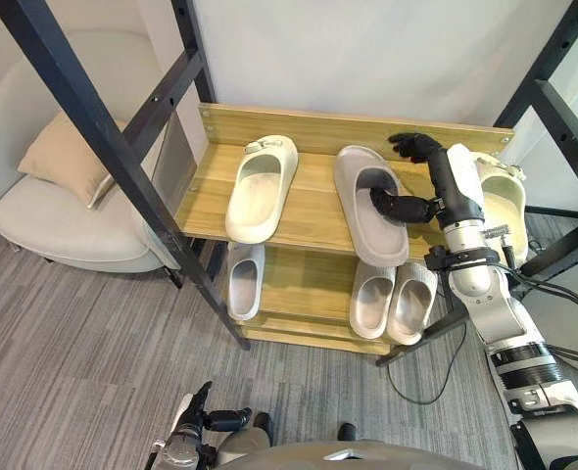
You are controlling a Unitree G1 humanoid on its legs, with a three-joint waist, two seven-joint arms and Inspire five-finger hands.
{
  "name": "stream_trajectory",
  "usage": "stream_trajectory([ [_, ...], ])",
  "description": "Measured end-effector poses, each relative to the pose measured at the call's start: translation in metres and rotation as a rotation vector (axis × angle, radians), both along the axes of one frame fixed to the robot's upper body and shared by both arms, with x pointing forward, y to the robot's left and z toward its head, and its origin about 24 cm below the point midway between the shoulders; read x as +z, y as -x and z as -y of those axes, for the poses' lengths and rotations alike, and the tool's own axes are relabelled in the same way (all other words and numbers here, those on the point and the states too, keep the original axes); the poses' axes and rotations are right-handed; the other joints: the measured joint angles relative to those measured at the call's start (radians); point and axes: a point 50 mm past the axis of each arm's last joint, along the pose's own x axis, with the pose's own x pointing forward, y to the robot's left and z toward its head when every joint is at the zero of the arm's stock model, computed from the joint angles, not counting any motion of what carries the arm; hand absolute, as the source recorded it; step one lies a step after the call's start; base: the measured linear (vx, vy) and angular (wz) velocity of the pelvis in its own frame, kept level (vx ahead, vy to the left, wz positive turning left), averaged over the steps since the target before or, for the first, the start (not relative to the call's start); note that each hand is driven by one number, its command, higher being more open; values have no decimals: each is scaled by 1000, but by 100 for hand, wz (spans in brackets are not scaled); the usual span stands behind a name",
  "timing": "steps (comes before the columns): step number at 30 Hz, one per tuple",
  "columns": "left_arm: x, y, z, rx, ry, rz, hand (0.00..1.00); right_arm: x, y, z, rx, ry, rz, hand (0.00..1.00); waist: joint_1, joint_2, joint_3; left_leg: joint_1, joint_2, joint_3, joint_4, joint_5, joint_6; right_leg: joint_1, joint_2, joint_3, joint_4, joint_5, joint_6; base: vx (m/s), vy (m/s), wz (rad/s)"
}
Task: Organize the slippers on the shoe rack
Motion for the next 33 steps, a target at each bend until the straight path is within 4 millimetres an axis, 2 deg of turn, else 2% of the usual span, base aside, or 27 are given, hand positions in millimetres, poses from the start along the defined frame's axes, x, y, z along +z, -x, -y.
stream_trajectory([
  [14, 0, 0, 0, 4, 0, 0, 100, 3, -2, -6, 36, 4, -1, 0, -2, -3, -1, 1, -1, -1, 0, 1, 1, 0, -1, -1, 0, 0, 0, 0, 0, 0],
  [19, 0, 0, -1, 4, 0, 0, 100, 9, 2, -10, 67, 16, 17, 0, -7, -3, -1, 1, -1, -1, 0, 1, 1, 0, -1, 0, 0, 1, 0, 0, 0, 0],
  [22, 0, 0, -1, 11, 1, 1, 100, 26, 13, -21, 121, 13, 99, 0, -12, -3, -1, 2, 1, -1, -1, 0, 1, 0, -1, 0, 3, 1, 1, 0, 0, 0],
  [24, 0, 0, -1, 8, -1, 0, 100, 48, 25, -31, 175, 4, 207, 0, -20, -3, -1, 6, 2, 3, -1, -1, 2, 0, -1, 3, 8, 1, 1, 0, 0, -2],
  [30, 0, 1, -1, -4, -7, -6, 100, 95, 59, -47, 291, -42, 501, 0, -26, -1, -2, 24, 1, 22, -5, -2, 2, 5, -5, 19, 17, 1, 1, -4, 2, -9],
  [33, -1, 2, -1, -4, -8, -14, 100, 104, 72, -56, 354, -78, 580, 0, -30, 3, -4, 33, 1, 30, -7, -2, 2, 6, -6, 25, 22, 0, 1, -19, 8, -9],
])
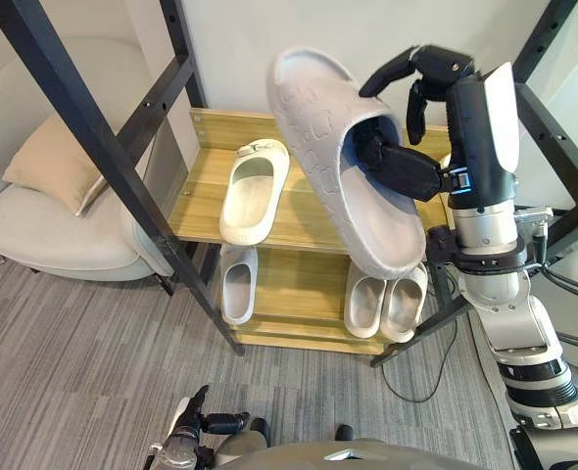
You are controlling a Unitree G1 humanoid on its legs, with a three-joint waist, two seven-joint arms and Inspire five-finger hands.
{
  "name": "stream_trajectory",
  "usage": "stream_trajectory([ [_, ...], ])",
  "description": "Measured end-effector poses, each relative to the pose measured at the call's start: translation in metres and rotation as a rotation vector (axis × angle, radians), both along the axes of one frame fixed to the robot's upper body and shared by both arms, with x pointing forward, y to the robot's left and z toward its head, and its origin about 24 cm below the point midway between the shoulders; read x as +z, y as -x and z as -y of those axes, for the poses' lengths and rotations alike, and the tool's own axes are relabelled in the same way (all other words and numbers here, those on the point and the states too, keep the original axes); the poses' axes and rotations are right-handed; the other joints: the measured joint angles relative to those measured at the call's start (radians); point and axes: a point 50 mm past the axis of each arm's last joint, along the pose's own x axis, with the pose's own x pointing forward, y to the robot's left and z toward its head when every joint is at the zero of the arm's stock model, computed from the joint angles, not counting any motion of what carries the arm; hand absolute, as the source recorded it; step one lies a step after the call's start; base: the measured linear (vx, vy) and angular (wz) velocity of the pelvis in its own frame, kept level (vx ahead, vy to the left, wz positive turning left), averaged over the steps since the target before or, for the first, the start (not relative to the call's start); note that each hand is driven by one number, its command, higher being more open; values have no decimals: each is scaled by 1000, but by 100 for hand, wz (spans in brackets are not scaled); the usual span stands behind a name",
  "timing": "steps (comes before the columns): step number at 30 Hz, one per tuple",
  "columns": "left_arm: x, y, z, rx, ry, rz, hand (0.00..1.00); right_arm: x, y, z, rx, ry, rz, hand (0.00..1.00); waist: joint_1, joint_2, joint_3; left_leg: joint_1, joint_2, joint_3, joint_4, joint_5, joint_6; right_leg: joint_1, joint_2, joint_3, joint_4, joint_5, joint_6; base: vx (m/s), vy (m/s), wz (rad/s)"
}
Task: Organize the slippers on the shoe rack
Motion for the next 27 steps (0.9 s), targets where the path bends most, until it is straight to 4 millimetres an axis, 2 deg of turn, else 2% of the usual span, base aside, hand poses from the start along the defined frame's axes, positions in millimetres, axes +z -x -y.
stream_trajectory([
  [3, -1, 1, 2, -10, 1, -5, 100, 3, 9, -8, 106, -61, 18, 0, 0, 9, -7, 4, -1, 6, -1, 0, 0, -1, -2, 5, 4, 0, 0, -19, 7, -6],
  [5, -1, 1, 3, -16, 3, -9, 100, -1, 12, -16, 185, -100, -19, 0, 0, 15, -11, 6, -2, 9, -1, 0, 0, 0, -3, 7, 5, 0, 0, -9, 4, -5],
  [8, -2, 2, 5, -24, 6, -14, 100, -19, 15, -38, 379, -102, -169, 0, 0, 24, -17, 8, -2, 12, -1, 1, 1, 0, -3, 11, 6, 0, 0, -4, -1, -3],
  [11, -2, 1, 5, -26, 6, -13, 100, -35, 14, -56, 485, -42, -279, 0, 3, 25, -18, 9, -2, 12, -1, 2, 2, 1, -3, 11, 6, 0, 0, 0, 0, 0],
  [15, -2, 1, 6, -28, 6, -15, 100, -62, 12, -73, 612, -13, -461, 0, 7, 25, -19, 12, -4, 11, -2, 3, 3, 5, -4, 9, 6, -1, 0, 0, 0, 0],
  [17, -2, 1, 6, -41, 4, -17, 100, -84, 14, -83, 676, 29, -589, 0, 10, 26, -20, 17, -5, 8, -5, 4, 4, 10, -5, 6, 6, -2, 2, 3, -4, 3],
  [20, -2, 0, 7, -61, 2, -20, 100, -104, 16, -89, 700, 86, -694, 0, 15, 29, -21, 16, -6, 4, -8, 5, 5, 10, -6, 2, 6, -3, 2, 2, -9, 5],
  [24, -2, -2, 8, -70, 4, -14, 100, -142, 26, -94, 747, 160, -893, 0, 25, 32, -21, 2, -5, -8, -8, 8, 5, -8, -8, -7, 28, -18, 2, -2, -15, 8],
  [27, -1, -7, 9, -80, 6, 1, 100, -157, 29, -95, 752, 194, -962, 0, 32, 38, -13, -44, -2, -14, 32, 1, 5, -49, -10, -11, 66, -28, 0, -28, -13, 9],
])
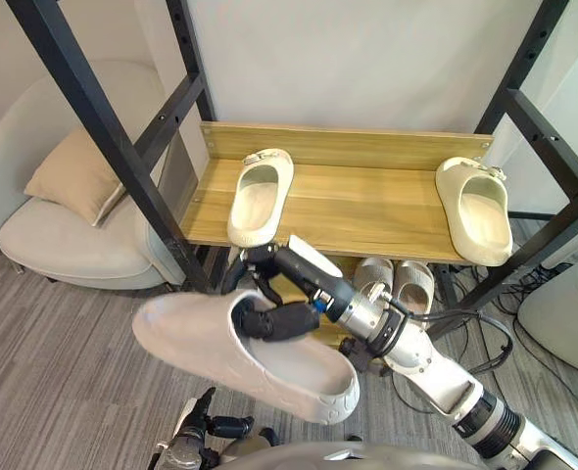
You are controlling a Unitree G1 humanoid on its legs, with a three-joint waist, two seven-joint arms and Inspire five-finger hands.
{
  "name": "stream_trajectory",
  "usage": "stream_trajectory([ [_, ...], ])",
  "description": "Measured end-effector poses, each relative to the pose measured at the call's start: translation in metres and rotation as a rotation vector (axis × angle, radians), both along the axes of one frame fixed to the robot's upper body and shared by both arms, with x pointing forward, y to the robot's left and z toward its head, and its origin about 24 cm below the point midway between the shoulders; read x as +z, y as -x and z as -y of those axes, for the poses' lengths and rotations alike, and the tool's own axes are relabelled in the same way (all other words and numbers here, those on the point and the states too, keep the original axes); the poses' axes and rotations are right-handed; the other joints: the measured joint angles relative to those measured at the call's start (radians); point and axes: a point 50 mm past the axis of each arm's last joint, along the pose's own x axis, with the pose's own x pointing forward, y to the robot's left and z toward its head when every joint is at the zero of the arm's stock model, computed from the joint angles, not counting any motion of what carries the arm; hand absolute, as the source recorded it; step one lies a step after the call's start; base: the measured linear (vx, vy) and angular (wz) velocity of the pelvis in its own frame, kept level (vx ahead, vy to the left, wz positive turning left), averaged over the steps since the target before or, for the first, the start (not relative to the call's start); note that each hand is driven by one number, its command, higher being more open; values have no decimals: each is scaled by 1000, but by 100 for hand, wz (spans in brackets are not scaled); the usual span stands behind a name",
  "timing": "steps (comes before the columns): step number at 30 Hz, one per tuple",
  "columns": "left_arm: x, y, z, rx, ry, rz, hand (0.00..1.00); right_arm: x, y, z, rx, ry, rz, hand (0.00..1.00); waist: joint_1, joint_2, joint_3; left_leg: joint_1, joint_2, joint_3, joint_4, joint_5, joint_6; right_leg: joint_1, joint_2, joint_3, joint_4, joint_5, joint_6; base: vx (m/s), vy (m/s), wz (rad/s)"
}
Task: Organize the slippers on the shoe rack
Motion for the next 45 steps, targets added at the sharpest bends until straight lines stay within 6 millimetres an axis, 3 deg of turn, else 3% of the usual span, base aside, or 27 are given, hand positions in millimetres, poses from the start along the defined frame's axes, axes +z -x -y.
stream_trajectory([
  [4, 11, -42, 10, -59, 17, 119, 100, -13, -12, 4, -26, 104, -4, 0, 9, 38, 98, -195, 29, -22, 265, -89, 2, -147, -1, -10, 189, -56, -9, -145, 2, 10],
  [8, 26, -76, 16, -72, 36, 236, 100, -18, -21, 9, -56, 208, 58, 0, 18, 48, 177, -365, 54, -30, 438, -143, -7, -323, -11, -8, 386, -127, -21, -244, -17, 4],
  [11, 34, -94, 18, -62, 51, 291, 100, -19, -24, 13, -75, 259, 94, 0, 20, 51, 217, -447, 58, -37, 497, -150, -4, -413, -16, -9, 459, -146, -26, -166, -29, 5],
  [15, 50, -116, 20, -64, 63, 383, 100, -3, -40, 23, -175, 283, 202, 0, 19, 56, 264, -581, 70, -51, 601, -167, -10, -550, -24, -15, 576, -176, -39, -139, -29, 3],
  [18, 61, -131, 19, -54, 69, 449, 100, 24, -62, 38, -316, 281, 346, 0, 19, 53, 288, -681, 81, -60, 702, -198, -18, -652, -32, -15, 686, -217, -50, -87, -39, -2],
  [25, 71, -139, 9, 31, 75, 513, 100, 67, -80, 72, -592, 163, 517, 0, 12, 41, 298, -800, 110, -70, 911, -303, -23, -779, -47, -15, 906, -321, -58, -4, -23, -7],
  [31, 81, -145, -2, 92, 75, 566, 100, 82, -83, 87, -734, 134, 603, 0, 5, 22, 319, -862, 135, -79, 1013, -352, -21, -830, -62, -57, 996, -359, -71, 4, -7, -9],
  [38, 86, -149, -3, 93, 78, 595, 100, 92, -91, 85, -822, 141, 679, 0, 6, 15, 326, -895, 131, -88, 1049, -358, -19, -856, -77, -61, 1036, -376, -70, -26, 4, 3],
  [45, 89, -151, 0, 90, 85, 612, 100, 103, -118, 83, -898, 168, 695, 0, 23, 14, 326, -909, 126, -95, 1063, -357, -19, -868, -86, -69, 1057, -382, -77, 2, -1, 3],
])
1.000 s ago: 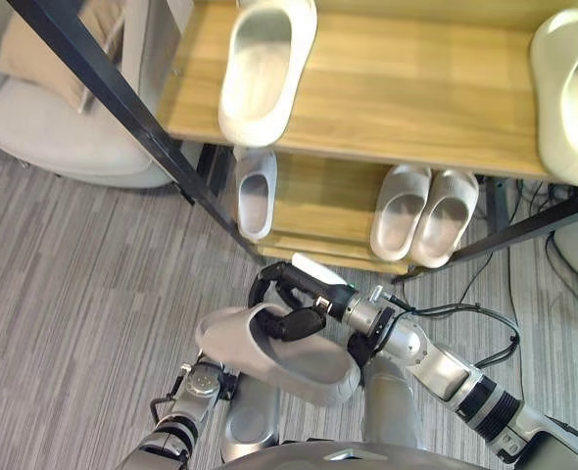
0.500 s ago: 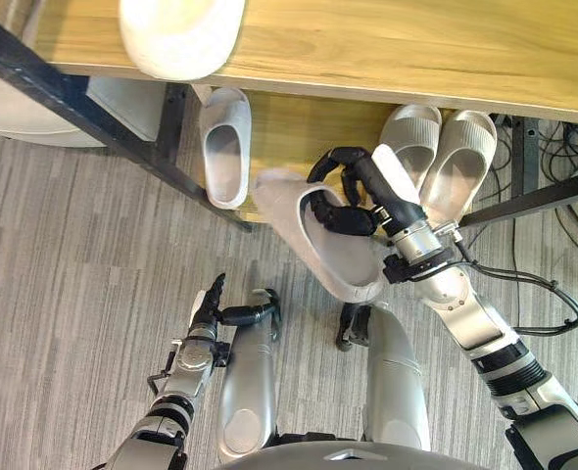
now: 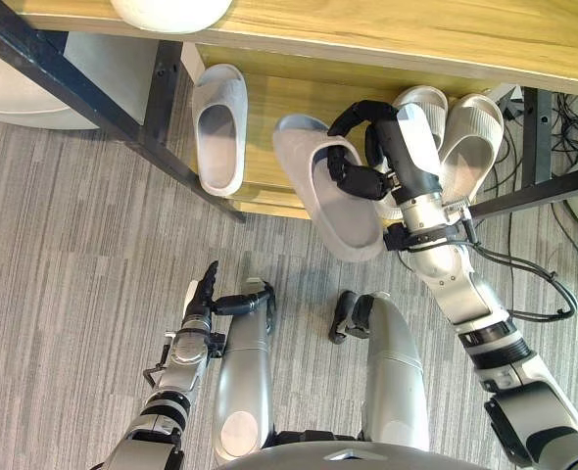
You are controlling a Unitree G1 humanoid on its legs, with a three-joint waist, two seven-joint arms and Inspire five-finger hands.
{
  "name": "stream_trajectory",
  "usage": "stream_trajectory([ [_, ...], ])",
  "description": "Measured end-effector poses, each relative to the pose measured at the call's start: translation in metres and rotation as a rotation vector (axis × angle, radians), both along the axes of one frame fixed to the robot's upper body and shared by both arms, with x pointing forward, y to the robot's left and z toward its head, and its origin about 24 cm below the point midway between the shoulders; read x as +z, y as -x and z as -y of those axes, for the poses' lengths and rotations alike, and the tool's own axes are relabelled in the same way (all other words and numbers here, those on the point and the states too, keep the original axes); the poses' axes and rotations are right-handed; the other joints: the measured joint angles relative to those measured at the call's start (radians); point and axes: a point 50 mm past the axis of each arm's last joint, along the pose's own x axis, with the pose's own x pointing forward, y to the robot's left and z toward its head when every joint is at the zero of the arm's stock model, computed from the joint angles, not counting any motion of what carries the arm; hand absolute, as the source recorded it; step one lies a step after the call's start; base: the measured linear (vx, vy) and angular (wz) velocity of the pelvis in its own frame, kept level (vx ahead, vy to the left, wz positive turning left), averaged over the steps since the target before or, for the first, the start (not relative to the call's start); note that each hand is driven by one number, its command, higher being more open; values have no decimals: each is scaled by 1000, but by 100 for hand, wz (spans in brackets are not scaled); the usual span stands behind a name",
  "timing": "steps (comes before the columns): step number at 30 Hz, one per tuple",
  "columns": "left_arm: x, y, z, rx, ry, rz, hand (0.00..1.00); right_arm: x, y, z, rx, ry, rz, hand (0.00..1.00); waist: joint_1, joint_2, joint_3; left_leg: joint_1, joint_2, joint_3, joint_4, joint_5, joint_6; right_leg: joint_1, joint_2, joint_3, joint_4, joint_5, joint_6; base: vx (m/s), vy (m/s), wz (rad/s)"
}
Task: Organize the slippers on the shoe rack
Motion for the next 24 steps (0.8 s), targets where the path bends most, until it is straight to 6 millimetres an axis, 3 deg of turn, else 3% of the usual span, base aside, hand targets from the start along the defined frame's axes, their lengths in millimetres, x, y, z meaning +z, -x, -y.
stream_trajectory([
  [4, 6, -4, 2, 2, 15, 32, 100, 0, -23, 0, -79, -13, -48, 0, 18, -5, 3, -35, -4, -12, 21, 1, -2, -28, -8, -10, 27, -10, -4, 3, -5, 8],
  [9, 10, -7, 5, 12, 24, 61, 100, 0, -34, -1, -132, -31, -74, 0, 30, -6, 3, -66, -17, -32, 47, 1, -2, -42, -29, -30, 59, -29, -5, 1, -6, 16],
  [15, 16, -10, 10, 52, 67, 107, 100, 16, -46, -6, -152, -60, -51, 0, 49, -6, 3, -127, -35, -66, 84, 2, -5, -68, -53, -68, 97, -51, -9, -7, 6, 18],
  [16, 17, -11, 11, 50, 71, 114, 100, 17, -47, -6, -155, -65, -48, 100, 56, -6, 3, -133, -37, -71, 85, 2, -6, -70, -55, -72, 99, -54, -8, 5, 7, 16],
  [24, 21, -13, 16, 69, 85, 143, 100, 37, -57, -15, -186, -142, 2, 100, 76, -7, 3, -164, -55, -87, 104, 3, -9, -85, -80, -91, 128, -72, -13, 12, 3, 10],
])
